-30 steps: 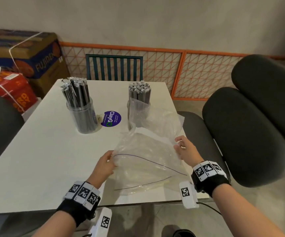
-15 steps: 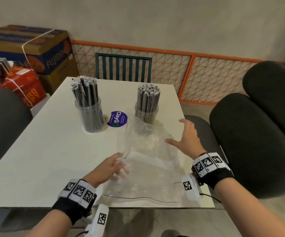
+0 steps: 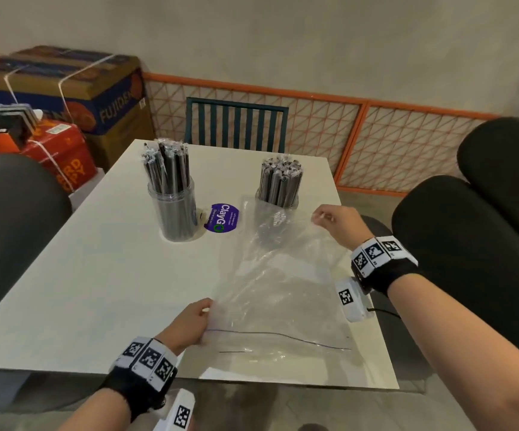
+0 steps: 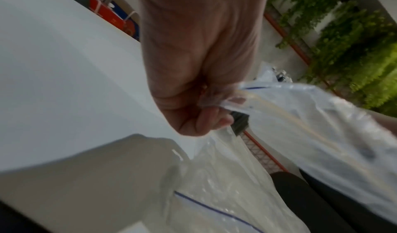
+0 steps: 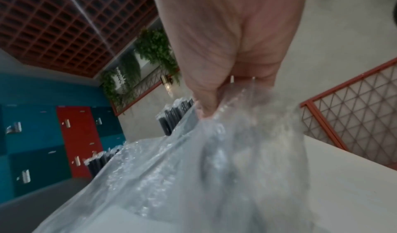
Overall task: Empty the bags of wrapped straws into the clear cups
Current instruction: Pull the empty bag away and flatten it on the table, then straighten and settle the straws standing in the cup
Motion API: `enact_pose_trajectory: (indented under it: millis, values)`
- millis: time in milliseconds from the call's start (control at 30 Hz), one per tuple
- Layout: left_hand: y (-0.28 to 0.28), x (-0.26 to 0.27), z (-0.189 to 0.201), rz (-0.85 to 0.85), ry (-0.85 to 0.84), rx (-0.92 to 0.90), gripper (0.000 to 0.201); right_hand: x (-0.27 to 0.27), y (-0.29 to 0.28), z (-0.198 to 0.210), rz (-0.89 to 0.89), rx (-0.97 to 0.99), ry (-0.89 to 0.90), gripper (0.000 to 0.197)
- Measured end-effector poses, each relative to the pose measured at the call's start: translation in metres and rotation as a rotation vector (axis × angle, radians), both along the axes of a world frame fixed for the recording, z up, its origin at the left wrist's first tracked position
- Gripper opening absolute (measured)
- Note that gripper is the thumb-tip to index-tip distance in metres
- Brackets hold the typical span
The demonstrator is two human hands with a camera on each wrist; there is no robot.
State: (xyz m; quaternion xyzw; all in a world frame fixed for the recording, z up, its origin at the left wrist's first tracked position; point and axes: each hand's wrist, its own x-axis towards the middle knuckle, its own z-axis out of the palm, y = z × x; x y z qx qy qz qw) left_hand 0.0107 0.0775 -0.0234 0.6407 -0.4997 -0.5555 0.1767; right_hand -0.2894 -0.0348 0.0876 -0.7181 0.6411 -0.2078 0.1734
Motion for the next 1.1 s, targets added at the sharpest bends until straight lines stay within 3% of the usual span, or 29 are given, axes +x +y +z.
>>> enact_pose_trajectory:
  millis: [133,200,267,333,400,467,533,600,700,967,1100]
  values:
    - [-0.003,-0.023,-0.003,0.146,0.041,0.0,0.033,0.008,-0.001,-0.012,0.016,0.038,0.21,0.046]
    - [-0.005,-0.031,-0.006,0.192,-0.041,-0.057,0.042,0.01,0.01,-0.016,-0.024,-0.034,0.332,0.053]
    - [-0.006,-0.038,-0.004,0.132,-0.314,-0.254,0.049,0.013,0.028,-0.023,0.004,-0.107,0.366,0.051]
    - [-0.009,-0.046,0.004,0.01,-0.5,-0.622,0.05,0.016,0.049,-0.037,0.068,-0.086,0.342,0.045]
    - [-0.019,-0.06,0.007,-0.13,-0.496,-0.948,0.049,0.018,0.065,-0.055,0.082,0.019,0.389,0.044]
    - [-0.033,-0.078,0.01,-0.365,-0.498,-1.037,0.048,0.018,0.071,-0.072,0.055,0.147,0.474,0.056]
    - [-0.044,-0.092,0.009,-0.658,-0.631,-0.855,0.065,0.015,0.071,-0.088,0.088,0.326,0.492,0.084]
    - [-0.055,-0.092,-0.004,-0.871,-0.777,-0.522,0.102,0.013,0.075,-0.105,0.134,0.553,0.421,0.11]
    - [-0.058,-0.082,-0.033,-0.943,-0.814,-0.328,0.13,0.011,0.087,-0.129,0.141,0.705,0.383,0.122]
    - [-0.066,-0.078,-0.043,-1.01,-0.834,-0.28,0.127,0.012,0.088,-0.136,0.165,0.751,0.549,0.115]
    - [-0.071,-0.077,-0.021,-0.94,-0.649,-0.276,0.104,0.017,0.08,-0.114,0.129,0.795,0.499,0.109]
